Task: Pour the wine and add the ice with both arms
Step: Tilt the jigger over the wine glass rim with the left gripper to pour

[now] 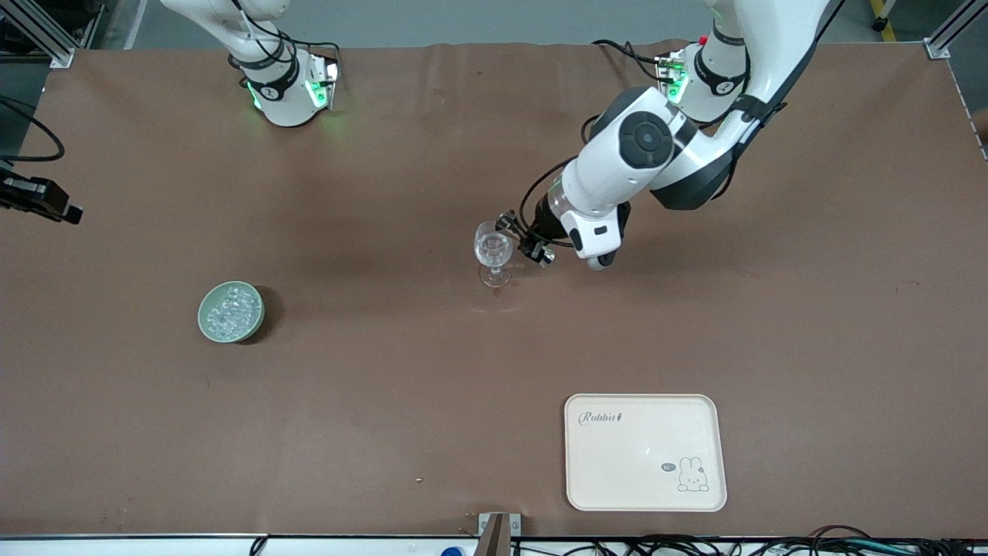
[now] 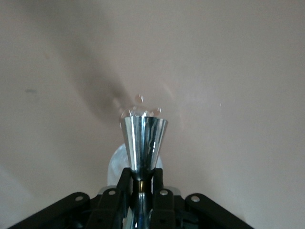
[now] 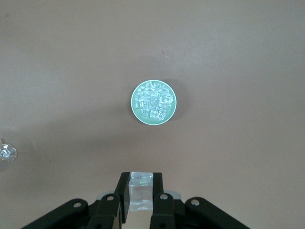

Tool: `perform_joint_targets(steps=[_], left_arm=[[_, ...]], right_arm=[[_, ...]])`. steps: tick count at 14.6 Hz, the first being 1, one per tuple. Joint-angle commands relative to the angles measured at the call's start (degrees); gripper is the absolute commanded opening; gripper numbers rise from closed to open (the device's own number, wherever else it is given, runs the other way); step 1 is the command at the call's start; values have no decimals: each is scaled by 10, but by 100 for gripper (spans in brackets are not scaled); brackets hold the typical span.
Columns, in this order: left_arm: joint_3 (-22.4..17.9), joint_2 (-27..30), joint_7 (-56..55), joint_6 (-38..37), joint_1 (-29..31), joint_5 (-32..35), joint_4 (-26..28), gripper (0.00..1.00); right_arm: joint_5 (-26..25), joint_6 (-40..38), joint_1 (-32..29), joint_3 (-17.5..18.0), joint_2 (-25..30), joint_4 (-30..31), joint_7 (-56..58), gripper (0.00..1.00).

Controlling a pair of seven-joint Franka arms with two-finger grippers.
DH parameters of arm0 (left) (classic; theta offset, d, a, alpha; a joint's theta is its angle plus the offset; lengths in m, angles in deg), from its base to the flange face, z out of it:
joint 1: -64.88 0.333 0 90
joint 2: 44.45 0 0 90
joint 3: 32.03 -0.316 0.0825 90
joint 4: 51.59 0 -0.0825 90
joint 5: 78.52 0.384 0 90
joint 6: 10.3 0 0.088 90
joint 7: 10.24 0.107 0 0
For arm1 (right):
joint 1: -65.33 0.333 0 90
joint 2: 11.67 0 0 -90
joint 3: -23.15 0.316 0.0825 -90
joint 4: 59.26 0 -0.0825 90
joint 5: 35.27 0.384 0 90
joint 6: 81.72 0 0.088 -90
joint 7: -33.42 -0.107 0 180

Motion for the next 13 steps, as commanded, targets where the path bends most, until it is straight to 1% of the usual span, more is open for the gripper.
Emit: perform_joint_targets(steps=[1,4,6,8,10,11,13], left_arm=[[6,-17,-55,5,-8,73,-14,0],[16,-17,-71,-1,-12,114,-13,0],[17,-16,-71,-2,-12,121,-13,0],[23,-14,-66,-3,-5,111,-11,0],[24,-13,-60,-8,-1,71,-10,0],[23,-10,-37,-8,0,44,-9,0],[16,-1,36,-9,11,-50,-9,0]], right_arm=[[-9,11,11,-9,28,28,-11,1],[-9,47,10,-10,64,87,-11,0],[-9,45,11,-9,65,87,-12,0],[-9,47,10,-10,65,85,-12,0],[-9,47,10,-10,64,86,-12,0],[-8,46,10,-9,64,85,-12,0],[-9,46,11,-9,64,85,-12,0]])
